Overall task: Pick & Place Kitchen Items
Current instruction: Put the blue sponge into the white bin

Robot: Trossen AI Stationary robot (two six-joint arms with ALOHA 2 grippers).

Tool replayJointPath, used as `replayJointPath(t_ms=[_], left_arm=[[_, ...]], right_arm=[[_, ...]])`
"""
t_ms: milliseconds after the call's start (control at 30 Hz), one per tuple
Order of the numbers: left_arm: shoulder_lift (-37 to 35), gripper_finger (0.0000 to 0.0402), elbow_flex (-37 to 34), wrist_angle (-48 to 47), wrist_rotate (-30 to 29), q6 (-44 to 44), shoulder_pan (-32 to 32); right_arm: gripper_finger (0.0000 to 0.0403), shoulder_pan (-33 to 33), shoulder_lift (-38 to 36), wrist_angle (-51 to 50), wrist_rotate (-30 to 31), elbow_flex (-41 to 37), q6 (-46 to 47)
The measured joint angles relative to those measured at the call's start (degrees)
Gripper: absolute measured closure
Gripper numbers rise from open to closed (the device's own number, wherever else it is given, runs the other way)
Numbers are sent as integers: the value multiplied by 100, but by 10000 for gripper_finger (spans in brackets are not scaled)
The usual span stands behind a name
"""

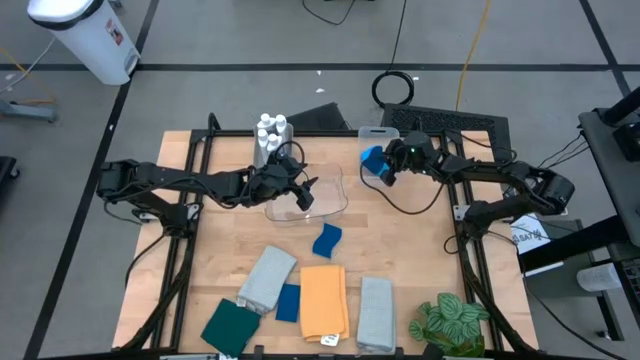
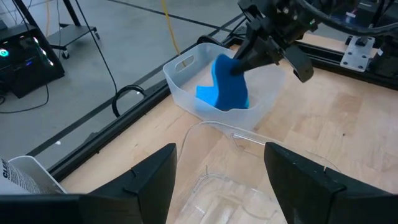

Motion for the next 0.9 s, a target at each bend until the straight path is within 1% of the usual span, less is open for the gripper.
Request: replayJointPath(t_ms=[600, 667, 767, 900], left_arm=[[1, 153, 0, 0, 0, -48, 22], [1, 153, 0, -2, 1, -91, 22], [0, 153, 0, -2, 0, -94, 22], [1, 153, 0, -2, 0, -94, 22]], right_arm=[[394, -11, 0, -26, 20, 0, -191], [383, -11, 0, -26, 22, 0, -194], [355, -11, 0, -24, 32, 0, -366], [302, 5, 0, 44, 511, 0, -571]])
